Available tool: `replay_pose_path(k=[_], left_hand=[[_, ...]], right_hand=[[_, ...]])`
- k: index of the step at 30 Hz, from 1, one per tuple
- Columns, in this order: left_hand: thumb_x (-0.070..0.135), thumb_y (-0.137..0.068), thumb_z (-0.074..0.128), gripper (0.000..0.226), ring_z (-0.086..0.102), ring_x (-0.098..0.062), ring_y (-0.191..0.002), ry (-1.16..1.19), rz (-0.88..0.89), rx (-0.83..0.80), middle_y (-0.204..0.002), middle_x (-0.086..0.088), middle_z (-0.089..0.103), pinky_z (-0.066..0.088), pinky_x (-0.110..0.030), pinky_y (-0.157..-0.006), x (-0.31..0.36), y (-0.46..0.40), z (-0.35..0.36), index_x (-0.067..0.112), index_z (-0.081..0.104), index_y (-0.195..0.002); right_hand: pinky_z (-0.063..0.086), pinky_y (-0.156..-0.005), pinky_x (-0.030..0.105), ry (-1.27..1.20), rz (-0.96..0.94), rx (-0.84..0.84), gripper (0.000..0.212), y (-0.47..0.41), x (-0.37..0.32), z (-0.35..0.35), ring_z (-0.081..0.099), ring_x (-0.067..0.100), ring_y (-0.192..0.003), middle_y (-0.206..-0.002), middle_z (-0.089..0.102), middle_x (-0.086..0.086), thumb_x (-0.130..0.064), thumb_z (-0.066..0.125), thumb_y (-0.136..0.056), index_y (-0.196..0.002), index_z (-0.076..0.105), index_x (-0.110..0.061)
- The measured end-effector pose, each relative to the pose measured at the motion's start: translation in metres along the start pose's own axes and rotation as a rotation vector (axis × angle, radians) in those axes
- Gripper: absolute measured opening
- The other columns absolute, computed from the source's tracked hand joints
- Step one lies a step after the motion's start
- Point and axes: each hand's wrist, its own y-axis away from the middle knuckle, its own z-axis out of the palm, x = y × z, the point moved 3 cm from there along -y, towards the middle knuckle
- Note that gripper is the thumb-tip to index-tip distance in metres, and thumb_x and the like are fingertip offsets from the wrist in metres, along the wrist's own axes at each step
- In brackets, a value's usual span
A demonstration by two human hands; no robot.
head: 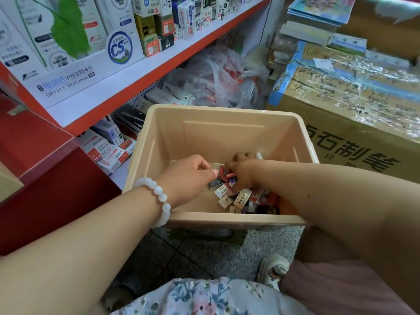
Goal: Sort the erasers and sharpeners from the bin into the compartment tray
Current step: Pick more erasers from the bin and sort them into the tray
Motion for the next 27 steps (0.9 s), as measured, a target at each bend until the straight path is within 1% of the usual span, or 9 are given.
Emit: replay_pose_path(k=[6,9,10,13,16,20,22,24,27], left_hand=[[0.041,-0.09,0.053,0.02,0.064,-0.019,-0.093,-0.023,-0.005,-0.009,-0.098,0.0,0.065,0.052,-0.044,-0.089,0.001,0.001,0.0,0.023,0.059,-0.097],[0.041,-0.091,0.053,0.02,0.064,-0.019,-0.094,-0.022,-0.016,-0.017,-0.098,0.0,0.065,0.052,-0.044,-0.089,0.0,0.002,0.0,0.023,0.058,-0.097],[0.041,-0.091,0.053,0.02,0.064,-0.019,-0.094,-0.018,-0.019,-0.019,-0.098,0.0,0.065,0.051,-0.044,-0.089,0.001,0.002,0.0,0.023,0.058,-0.098],[0.04,-0.091,0.053,0.02,0.064,-0.02,-0.094,-0.02,-0.029,-0.025,-0.099,0.0,0.065,0.051,-0.045,-0.09,0.001,0.002,0.0,0.022,0.058,-0.099],[0.039,-0.091,0.053,0.02,0.064,-0.02,-0.095,-0.025,-0.037,-0.029,-0.1,0.0,0.065,0.051,-0.045,-0.09,0.001,0.002,0.0,0.022,0.058,-0.099],[0.039,-0.091,0.053,0.019,0.064,-0.02,-0.095,-0.018,-0.047,-0.037,-0.099,-0.001,0.065,0.052,-0.044,-0.09,0.0,0.002,0.001,0.021,0.058,-0.099],[0.038,-0.091,0.053,0.019,0.064,-0.02,-0.095,-0.019,-0.05,-0.04,-0.098,-0.001,0.064,0.052,-0.044,-0.089,-0.001,0.002,0.001,0.021,0.058,-0.098],[0.039,-0.091,0.053,0.019,0.064,-0.02,-0.094,-0.019,-0.05,-0.041,-0.098,-0.001,0.064,0.052,-0.045,-0.089,-0.001,0.002,0.0,0.021,0.058,-0.098],[0.039,-0.091,0.053,0.019,0.064,-0.02,-0.094,-0.022,-0.052,-0.043,-0.097,0.0,0.064,0.052,-0.045,-0.089,-0.001,0.001,0.0,0.022,0.058,-0.097]], right_hand=[[0.035,-0.101,0.038,-0.089,-0.024,0.008,0.069,0.0,0.004,-0.003,0.037,0.033,-0.122,-0.13,0.042,0.006,-0.054,0.068,-0.07,-0.132,0.044,-0.036],[0.036,-0.09,0.034,-0.131,-0.013,0.009,0.043,-0.002,0.002,-0.005,0.046,0.027,-0.116,-0.115,0.056,0.003,-0.048,0.067,-0.07,-0.107,0.052,-0.033],[0.037,-0.091,0.034,-0.127,-0.003,0.016,0.043,-0.003,0.001,-0.005,0.045,0.028,-0.116,-0.115,0.056,0.004,-0.049,0.066,-0.069,-0.107,0.052,-0.034],[0.04,-0.099,0.043,-0.067,0.037,0.013,0.06,-0.005,-0.005,-0.004,0.04,0.031,-0.121,-0.124,0.047,0.008,-0.053,0.065,-0.069,-0.124,0.051,-0.034],[0.042,-0.097,0.041,-0.072,0.057,-0.015,0.067,-0.008,-0.003,-0.003,0.038,0.032,-0.122,-0.129,0.042,0.008,-0.053,0.066,-0.066,-0.129,0.048,-0.035],[0.042,-0.093,0.039,-0.04,0.082,-0.061,0.061,-0.006,-0.004,-0.006,0.033,0.03,-0.124,-0.125,0.044,0.008,-0.055,0.062,-0.072,-0.125,0.049,-0.028],[0.045,-0.096,0.038,0.008,0.082,-0.108,0.056,-0.007,-0.008,-0.006,0.041,0.026,-0.119,-0.117,0.055,0.004,-0.054,0.058,-0.078,-0.123,0.051,-0.02],[0.049,-0.092,0.035,-0.028,0.097,-0.182,0.055,-0.008,-0.01,-0.005,0.057,0.021,-0.104,-0.11,0.066,0.0,-0.051,0.059,-0.08,-0.122,0.056,-0.015],[0.049,-0.087,0.033,-0.127,0.106,-0.238,0.057,-0.004,-0.009,-0.006,0.062,0.02,-0.1,-0.116,0.066,0.004,-0.046,0.064,-0.08,-0.126,0.056,-0.012]])
